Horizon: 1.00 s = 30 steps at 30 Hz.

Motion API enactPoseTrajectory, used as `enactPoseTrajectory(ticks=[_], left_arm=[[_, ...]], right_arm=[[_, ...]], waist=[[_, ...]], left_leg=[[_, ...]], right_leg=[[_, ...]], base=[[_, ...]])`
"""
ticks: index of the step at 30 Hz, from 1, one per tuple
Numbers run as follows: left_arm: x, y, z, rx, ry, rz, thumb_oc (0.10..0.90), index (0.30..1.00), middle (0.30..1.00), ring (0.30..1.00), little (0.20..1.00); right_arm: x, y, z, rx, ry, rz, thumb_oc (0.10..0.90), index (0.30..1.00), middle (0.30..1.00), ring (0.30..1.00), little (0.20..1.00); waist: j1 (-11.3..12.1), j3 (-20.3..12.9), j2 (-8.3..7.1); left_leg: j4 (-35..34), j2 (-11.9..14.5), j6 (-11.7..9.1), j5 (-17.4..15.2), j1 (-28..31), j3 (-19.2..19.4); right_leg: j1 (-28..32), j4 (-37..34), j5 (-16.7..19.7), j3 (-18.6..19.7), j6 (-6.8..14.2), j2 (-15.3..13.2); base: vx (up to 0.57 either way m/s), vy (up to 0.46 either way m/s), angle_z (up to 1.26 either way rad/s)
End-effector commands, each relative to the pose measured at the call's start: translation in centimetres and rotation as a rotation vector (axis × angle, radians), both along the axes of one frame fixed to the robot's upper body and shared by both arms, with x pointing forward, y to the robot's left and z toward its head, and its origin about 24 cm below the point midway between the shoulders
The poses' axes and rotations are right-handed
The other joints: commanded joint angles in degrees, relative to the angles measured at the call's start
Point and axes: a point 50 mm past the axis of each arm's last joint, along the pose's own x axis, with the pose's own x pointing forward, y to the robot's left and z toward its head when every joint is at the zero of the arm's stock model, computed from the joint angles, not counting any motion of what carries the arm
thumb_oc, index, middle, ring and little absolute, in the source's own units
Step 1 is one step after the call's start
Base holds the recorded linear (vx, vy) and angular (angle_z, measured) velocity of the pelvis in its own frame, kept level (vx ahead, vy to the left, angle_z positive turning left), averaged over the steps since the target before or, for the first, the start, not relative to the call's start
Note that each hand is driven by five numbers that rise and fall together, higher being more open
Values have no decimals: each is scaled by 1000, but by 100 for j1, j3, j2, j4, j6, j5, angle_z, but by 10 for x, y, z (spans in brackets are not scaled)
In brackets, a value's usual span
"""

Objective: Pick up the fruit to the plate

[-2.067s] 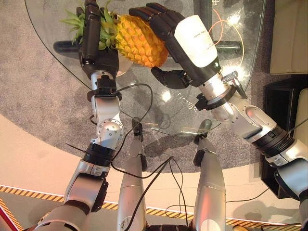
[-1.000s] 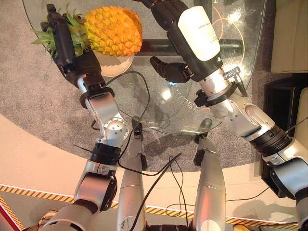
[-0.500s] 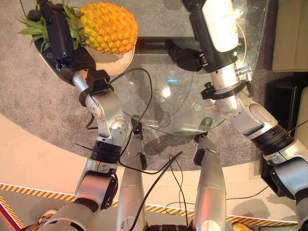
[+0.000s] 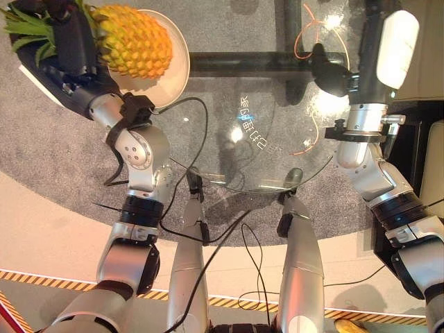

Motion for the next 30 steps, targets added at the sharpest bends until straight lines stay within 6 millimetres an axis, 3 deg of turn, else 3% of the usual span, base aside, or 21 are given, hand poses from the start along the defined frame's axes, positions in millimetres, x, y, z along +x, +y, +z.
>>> enactPoseTrajectory(ticks=[1, 8, 14, 19, 20, 23, 30], left_arm=[[-33, 3, 66, 124, -346, 154, 100, 300, 300, 300, 200], [-22, 20, 75, 122, -274, 234, 100, 300, 300, 300, 200], [-18, 23, 81, 129, -239, 279, 100, 300, 300, 300, 200], [-11, 29, 86, 154, -172, 359, 100, 300, 300, 300, 200], [-11, 28, 86, 155, -172, 360, 100, 300, 300, 300, 200], [-5, 32, 85, 205, -102, 434, 100, 300, 300, 300, 200], [4, 38, 80, 234, -19, 469, 100, 300, 300, 300, 200]], right_arm=[[-10, -11, 32, 143, -199, -8, 800, 900, 900, 900, 900], [2, -56, -12, 452, -45, -107, 800, 900, 900, 900, 900], [7, -77, -44, 595, 88, -174, 800, 900, 900, 900, 900], [6, -104, -89, 770, 283, -213, 800, 900, 900, 900, 900], [6, -104, -89, 772, 283, -212, 800, 900, 900, 900, 900], [4, -115, -120, 859, 471, -195, 800, 900, 900, 900, 900], [5, -116, -137, 882, 627, -125, 800, 900, 900, 900, 900]], waist=[[74, -138, -61], [29, -138, -49], [32, -138, -43], [46, -138, -30], [48, -138, -32], [72, -138, -44], [72, -138, -69]], left_leg=[[412, 42, -223, -388, -171, -161], [388, 86, -238, -432, -154, -100], [381, 105, -234, -450, -153, -72], [444, 146, -223, -476, -159, -69], [444, 147, -224, -477, -160, -68], [520, 174, -217, -487, -166, -88], [595, 201, -216, -488, -185, -100]], right_leg=[[395, -734, 274, -116, 276, 167], [373, -701, 195, -117, 238, 201], [368, -702, 174, -127, 210, 212], [369, -653, 144, -134, 182, 219], [369, -654, 143, -134, 182, 219], [379, -601, 135, -146, 160, 225], [359, -534, 118, -127, 132, 257]], base=[[0, 0, 0], [1, 9, -3], [0, -1, -1], [2, -5, -1], [0, 0, 0], [9, -23, -2], [0, 0, 0]])
